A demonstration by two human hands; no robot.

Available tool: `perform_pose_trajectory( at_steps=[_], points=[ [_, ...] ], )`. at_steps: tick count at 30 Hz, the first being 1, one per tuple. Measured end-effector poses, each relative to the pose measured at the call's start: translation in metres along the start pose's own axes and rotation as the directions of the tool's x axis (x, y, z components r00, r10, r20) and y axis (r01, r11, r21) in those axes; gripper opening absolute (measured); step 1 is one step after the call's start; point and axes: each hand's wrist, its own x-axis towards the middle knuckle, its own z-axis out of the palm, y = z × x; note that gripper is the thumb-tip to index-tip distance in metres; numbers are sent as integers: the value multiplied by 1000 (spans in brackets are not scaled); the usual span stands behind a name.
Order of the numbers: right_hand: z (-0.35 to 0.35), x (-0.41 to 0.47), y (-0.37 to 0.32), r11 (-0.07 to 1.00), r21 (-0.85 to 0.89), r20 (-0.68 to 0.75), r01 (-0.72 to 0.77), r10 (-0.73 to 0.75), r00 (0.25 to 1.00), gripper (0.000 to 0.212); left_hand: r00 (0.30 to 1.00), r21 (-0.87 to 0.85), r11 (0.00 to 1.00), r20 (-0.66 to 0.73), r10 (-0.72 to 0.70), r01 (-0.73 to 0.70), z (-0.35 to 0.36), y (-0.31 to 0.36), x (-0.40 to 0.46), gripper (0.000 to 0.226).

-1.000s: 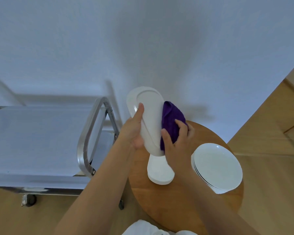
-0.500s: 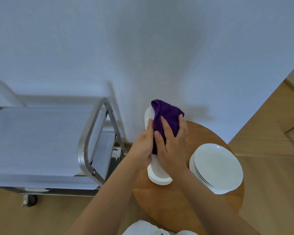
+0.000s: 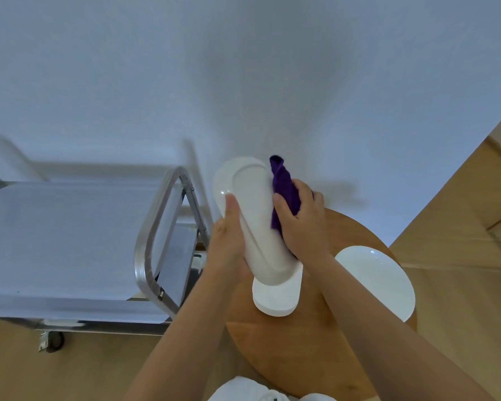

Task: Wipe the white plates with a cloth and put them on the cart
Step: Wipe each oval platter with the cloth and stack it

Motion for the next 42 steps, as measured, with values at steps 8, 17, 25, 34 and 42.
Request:
perform_pose_trajectory(
  at_steps=[8, 17, 25, 34, 42],
  points=[
    [-12, -23, 13, 852, 423, 137, -307, 275, 952, 54, 998, -188, 981, 56, -27, 37, -16, 18, 20, 86],
    [-22, -24, 10, 628, 684, 211, -371, 315, 925, 57, 967, -30, 979, -156, -203, 201, -7, 5, 38, 70],
    [-2, -54, 8, 878, -190, -52, 440, -456, 888, 40, 928, -244, 896, 75, -365, 372, 12, 24, 31, 84],
    [6, -69, 14, 915, -150, 217, 375, -340, 915, 48, 918, -185, 902, 164, -362, 389, -2, 5, 22, 68],
    [14, -28, 1, 851, -298, 77, 431, -429, 900, 42, 974, -51, 973, 32, -225, 227, 16, -15, -6, 44]
  ],
)
